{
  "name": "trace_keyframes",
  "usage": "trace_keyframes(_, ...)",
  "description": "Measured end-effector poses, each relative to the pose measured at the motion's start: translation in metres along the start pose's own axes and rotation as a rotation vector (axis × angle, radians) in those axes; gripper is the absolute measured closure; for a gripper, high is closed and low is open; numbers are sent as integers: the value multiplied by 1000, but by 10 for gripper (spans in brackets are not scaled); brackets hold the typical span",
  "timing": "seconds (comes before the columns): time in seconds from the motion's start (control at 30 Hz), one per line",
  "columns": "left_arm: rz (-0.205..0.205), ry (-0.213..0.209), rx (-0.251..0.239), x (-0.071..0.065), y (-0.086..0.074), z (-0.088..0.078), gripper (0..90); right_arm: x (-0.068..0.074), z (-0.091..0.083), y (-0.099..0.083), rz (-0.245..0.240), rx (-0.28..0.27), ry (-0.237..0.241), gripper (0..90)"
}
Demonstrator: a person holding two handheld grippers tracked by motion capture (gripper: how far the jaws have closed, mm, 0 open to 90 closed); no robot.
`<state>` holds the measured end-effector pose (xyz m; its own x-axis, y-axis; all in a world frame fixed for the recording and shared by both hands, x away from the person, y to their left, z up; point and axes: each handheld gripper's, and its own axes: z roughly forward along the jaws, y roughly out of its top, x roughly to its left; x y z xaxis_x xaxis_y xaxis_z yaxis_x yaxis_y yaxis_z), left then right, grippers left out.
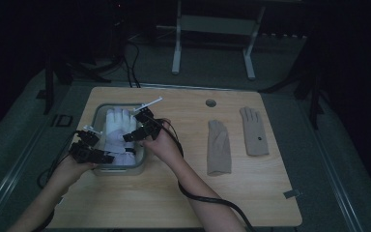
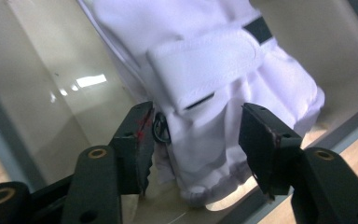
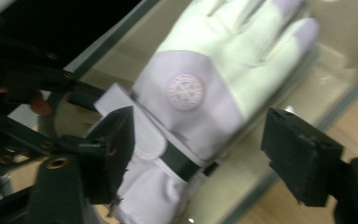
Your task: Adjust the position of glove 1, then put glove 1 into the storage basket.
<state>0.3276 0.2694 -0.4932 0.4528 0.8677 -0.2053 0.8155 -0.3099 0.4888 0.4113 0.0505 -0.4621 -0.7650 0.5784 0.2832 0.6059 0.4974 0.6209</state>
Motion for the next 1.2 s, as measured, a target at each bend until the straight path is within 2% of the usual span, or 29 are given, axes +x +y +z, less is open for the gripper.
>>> trace_keyframes(0.03,-3,-7,-27,1,0,-4,442,-1,-3,-1,-15,-4,-3,240)
trace_keyframes(0.1,-13,-10,-64,0,-1,-10,420,-2,-7,-2,-14,-21,0,210)
trace_keyframes(0.17,5,7,-107,-4,-1,-18,418,-4,-11,-4,-26,-29,7,210)
trace_keyframes(0.3,24,-6,-164,-13,0,-28,417,-4,-17,-10,-59,-29,-3,211)
trace_keyframes(0.33,29,-20,-177,-17,0,-29,418,-4,-18,-11,-67,-31,-4,210)
trace_keyframes(0.5,62,-52,-194,-35,3,-27,419,-4,-27,-19,-101,-32,6,192)
trace_keyframes(0.6,80,-105,-202,-44,6,-24,419,-4,-33,-25,-118,-32,4,191)
trace_keyframes(0.63,91,-110,-203,-48,7,-22,420,-5,-36,-27,-124,-34,1,191)
trace_keyframes(0.7,102,-98,-201,-52,9,-19,420,-8,-40,-32,-140,-29,-6,191)
trace_keyframes(0.87,128,-83,-214,-66,15,-14,417,-18,-53,-40,-137,-40,-23,191)
trace_keyframes(0.93,136,-99,-224,-71,18,-14,394,-20,-56,-42,-133,-38,-25,191)
trace_keyframes(1.0,143,-107,-231,-76,20,-13,306,-24,-67,-46,-141,-46,-41,185)
trace_keyframes(1.13,153,-126,-256,-85,24,-9,183,-30,-82,-53,-141,-57,-56,184)
trace_keyframes(1.2,156,-142,-273,-89,25,-7,159,-35,-89,-57,-138,-63,-66,184)
